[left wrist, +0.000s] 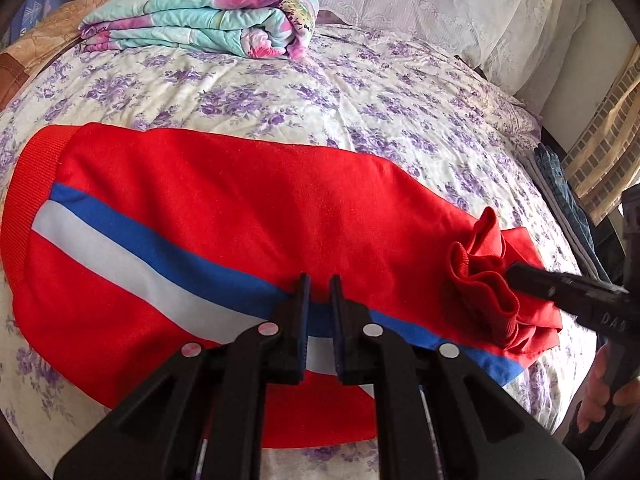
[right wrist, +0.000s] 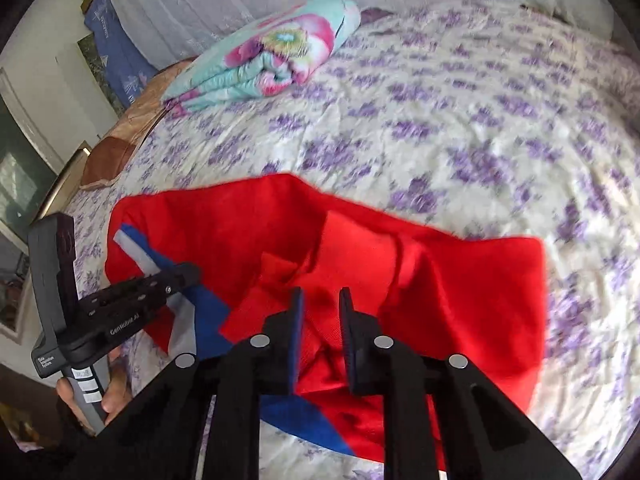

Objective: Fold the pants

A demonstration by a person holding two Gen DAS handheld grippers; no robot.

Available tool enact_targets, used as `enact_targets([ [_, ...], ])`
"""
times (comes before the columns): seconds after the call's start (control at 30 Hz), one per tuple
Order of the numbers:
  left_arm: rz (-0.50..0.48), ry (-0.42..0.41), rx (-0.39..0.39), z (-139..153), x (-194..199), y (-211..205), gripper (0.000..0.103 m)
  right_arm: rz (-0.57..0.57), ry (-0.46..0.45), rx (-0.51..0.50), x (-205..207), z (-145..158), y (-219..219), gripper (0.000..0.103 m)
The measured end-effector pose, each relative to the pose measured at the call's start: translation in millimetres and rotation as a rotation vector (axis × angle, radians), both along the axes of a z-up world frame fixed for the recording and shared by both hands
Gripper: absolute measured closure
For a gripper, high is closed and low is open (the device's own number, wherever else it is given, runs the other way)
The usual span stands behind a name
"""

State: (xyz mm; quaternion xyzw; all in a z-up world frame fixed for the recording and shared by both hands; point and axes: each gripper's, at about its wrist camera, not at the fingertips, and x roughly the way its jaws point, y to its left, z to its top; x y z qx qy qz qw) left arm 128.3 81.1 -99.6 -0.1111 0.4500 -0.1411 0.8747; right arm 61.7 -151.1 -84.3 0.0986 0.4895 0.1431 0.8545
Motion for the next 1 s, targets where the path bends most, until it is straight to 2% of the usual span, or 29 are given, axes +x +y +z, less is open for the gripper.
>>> enact_targets([
  [0.03,0.0,0.002,-0.006,0,0,1,0.094,0.022,0.015,-0.021,1,-10,9,0.085],
  [0.1,0.0,0.007,-0.022,0,0,2,0.094,0.023,-0.015,-0.074,-1,-13,18,0.085],
  [0.17,0.001,0.01,-0.033,-1,1,3,0.094,0.021,0.002,-0.076,0,-5,18,0.084],
  [0.23,0.002,0.009,-0.032,-1,1,3,0.094,0.017,-0.023,-0.057,2,9,16,0.083],
  [0.33,0.002,0.011,-0.038,-1,1,4,0.094,-0.05,-0.063,-0.059,14,19,5,0.083],
  [0.43,0.002,0.014,-0.056,-2,1,7,0.094,-0.088,-0.016,-0.069,43,-4,-1,0.086],
  [0.47,0.002,0.015,-0.062,-2,1,8,0.094,-0.084,0.022,-0.048,51,-16,-3,0.086],
  [0.5,0.002,0.016,-0.067,-2,2,8,0.094,-0.092,0.016,-0.015,52,-16,-7,0.086],
  [0.57,-0.001,0.015,-0.075,-2,2,9,0.094,-0.08,0.037,0.03,43,-4,-13,0.085],
  [0.63,-0.001,0.017,-0.091,-3,2,11,0.094,-0.082,-0.012,0.102,22,19,-31,0.083],
  [0.7,-0.003,0.023,-0.112,-4,3,14,0.094,-0.113,-0.084,0.069,-7,41,-50,0.074],
  [0.77,-0.003,0.028,-0.146,-4,4,18,0.094,-0.158,-0.114,0.029,-36,49,-70,0.065],
  [0.9,0.021,0.03,-0.203,-2,2,30,0.094,-0.253,-0.096,-0.01,-80,25,-97,0.065],
  [1.0,0.067,0.016,-0.207,10,-7,42,0.093,-0.259,-0.024,-0.023,-77,-16,-99,0.066],
])
